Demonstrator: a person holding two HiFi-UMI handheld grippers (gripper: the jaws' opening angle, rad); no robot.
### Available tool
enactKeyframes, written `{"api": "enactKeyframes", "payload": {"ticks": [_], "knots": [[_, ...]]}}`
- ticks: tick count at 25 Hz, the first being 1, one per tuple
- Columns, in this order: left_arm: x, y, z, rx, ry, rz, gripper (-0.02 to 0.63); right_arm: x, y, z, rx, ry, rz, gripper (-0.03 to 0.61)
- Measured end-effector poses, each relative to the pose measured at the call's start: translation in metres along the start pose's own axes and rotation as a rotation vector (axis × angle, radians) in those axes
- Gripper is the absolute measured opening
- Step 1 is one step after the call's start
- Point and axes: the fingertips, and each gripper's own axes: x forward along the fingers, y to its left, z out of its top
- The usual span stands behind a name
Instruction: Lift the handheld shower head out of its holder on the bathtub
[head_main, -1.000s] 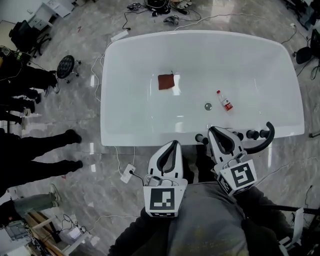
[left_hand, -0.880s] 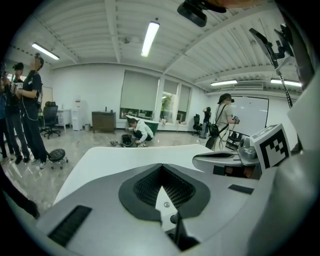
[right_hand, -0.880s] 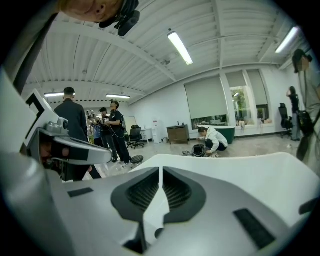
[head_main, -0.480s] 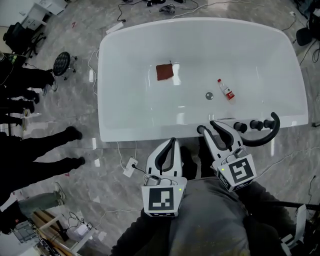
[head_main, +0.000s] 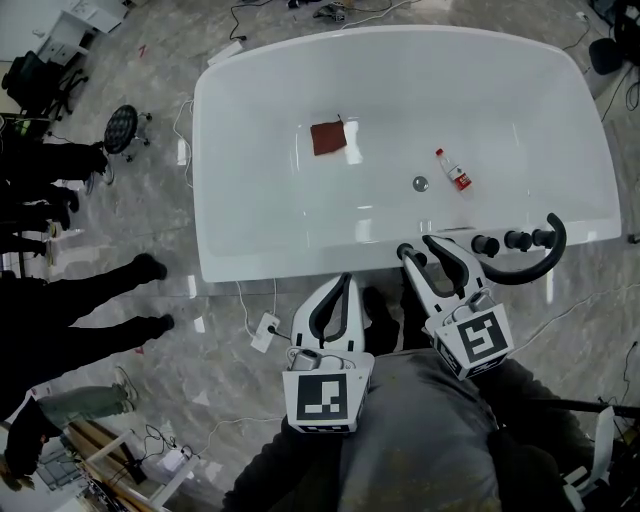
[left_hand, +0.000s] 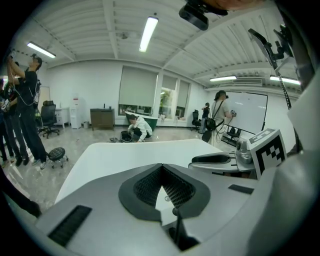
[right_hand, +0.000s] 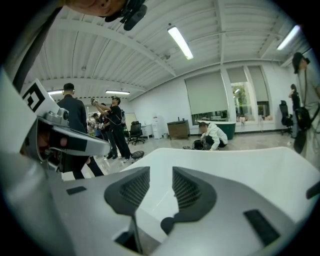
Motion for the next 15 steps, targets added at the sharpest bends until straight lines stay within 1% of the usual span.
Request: {"api": "enactKeyframes", "payload": {"ticks": [5,15], "knots": [[0.000,0.002,-0.004,0.003,0.011,-0.002,0.003,0.002,0.000,-0.004,-0.005,0.004,-0.003,0.141],[0.005,0.005,-0.028,0.006,0.015,-0.014,0.003,0.009,0.003,-0.031,-0.017,0.015,-0.012,0.160]]}}
